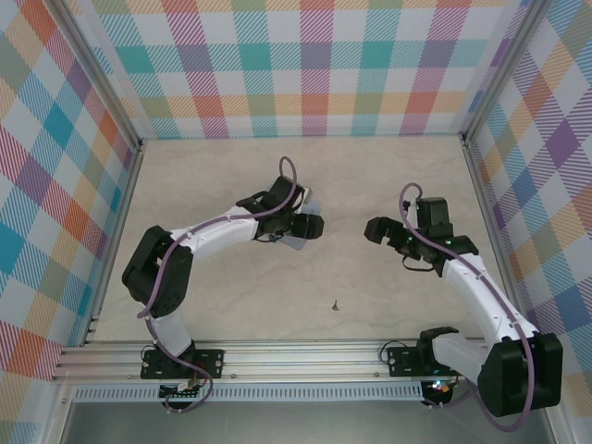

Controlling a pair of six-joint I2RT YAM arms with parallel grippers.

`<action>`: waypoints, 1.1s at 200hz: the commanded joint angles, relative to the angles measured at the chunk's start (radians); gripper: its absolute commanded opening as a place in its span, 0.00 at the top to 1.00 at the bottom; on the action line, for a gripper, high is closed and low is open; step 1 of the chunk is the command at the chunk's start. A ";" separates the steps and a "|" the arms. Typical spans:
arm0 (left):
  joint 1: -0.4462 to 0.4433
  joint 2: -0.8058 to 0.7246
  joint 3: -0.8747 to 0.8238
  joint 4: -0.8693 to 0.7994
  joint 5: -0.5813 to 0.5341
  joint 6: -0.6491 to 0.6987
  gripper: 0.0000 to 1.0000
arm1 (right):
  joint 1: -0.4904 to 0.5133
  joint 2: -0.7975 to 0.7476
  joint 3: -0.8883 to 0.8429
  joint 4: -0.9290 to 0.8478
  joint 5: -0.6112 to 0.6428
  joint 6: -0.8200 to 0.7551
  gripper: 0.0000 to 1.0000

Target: Unlock the padlock with the key

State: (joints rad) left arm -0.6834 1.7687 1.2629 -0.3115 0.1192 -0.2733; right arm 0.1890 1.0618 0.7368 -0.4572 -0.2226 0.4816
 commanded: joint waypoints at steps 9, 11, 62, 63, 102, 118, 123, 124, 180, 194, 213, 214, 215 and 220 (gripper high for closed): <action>-0.003 -0.114 0.026 0.008 -0.116 0.043 0.15 | 0.063 -0.004 0.004 -0.088 -0.016 0.058 0.00; -0.002 -0.120 0.027 0.010 -0.120 0.048 0.15 | 0.072 -0.003 0.006 -0.092 -0.015 0.061 0.00; 0.031 -0.336 -0.102 0.181 -0.250 0.100 0.00 | 0.351 0.076 -0.027 -0.180 0.046 0.234 0.12; 0.033 -0.340 -0.109 0.185 -0.250 0.099 0.00 | 0.356 0.078 -0.028 -0.181 0.047 0.238 0.12; 0.080 -0.507 -0.293 0.277 -0.282 0.059 0.00 | 0.532 0.158 -0.055 -0.178 0.080 0.366 0.25; 0.095 -0.559 -0.359 0.305 -0.295 0.052 0.00 | 0.572 0.208 -0.046 -0.170 0.080 0.388 0.30; 0.100 -0.572 -0.378 0.313 -0.296 0.049 0.00 | 0.584 0.229 -0.037 -0.172 0.082 0.389 0.30; 0.101 -0.576 -0.381 0.314 -0.298 0.048 0.00 | 0.587 0.232 -0.035 -0.173 0.083 0.389 0.31; 0.137 -0.678 -0.496 0.346 -0.312 0.038 0.00 | 0.657 0.410 0.053 -0.169 0.106 0.407 0.41; 0.143 -0.694 -0.511 0.348 -0.310 0.033 0.00 | 0.667 0.449 0.082 -0.179 0.107 0.395 0.43; 0.152 -0.712 -0.524 0.343 -0.311 0.034 0.00 | 0.678 0.485 0.107 -0.196 0.119 0.391 0.46; 0.153 -0.712 -0.525 0.344 -0.312 0.034 0.00 | 0.679 0.487 0.107 -0.198 0.120 0.391 0.46; 0.154 -0.713 -0.526 0.343 -0.313 0.034 0.00 | 0.679 0.489 0.107 -0.198 0.120 0.391 0.46; 0.156 -0.718 -0.529 0.342 -0.315 0.034 0.00 | 0.681 0.493 0.106 -0.195 0.119 0.393 0.47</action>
State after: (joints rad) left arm -0.5488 1.0840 0.7574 0.0021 -0.1776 -0.2241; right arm 0.8536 1.5253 0.8120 -0.6220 -0.1204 0.8608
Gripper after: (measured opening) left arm 0.999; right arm 0.547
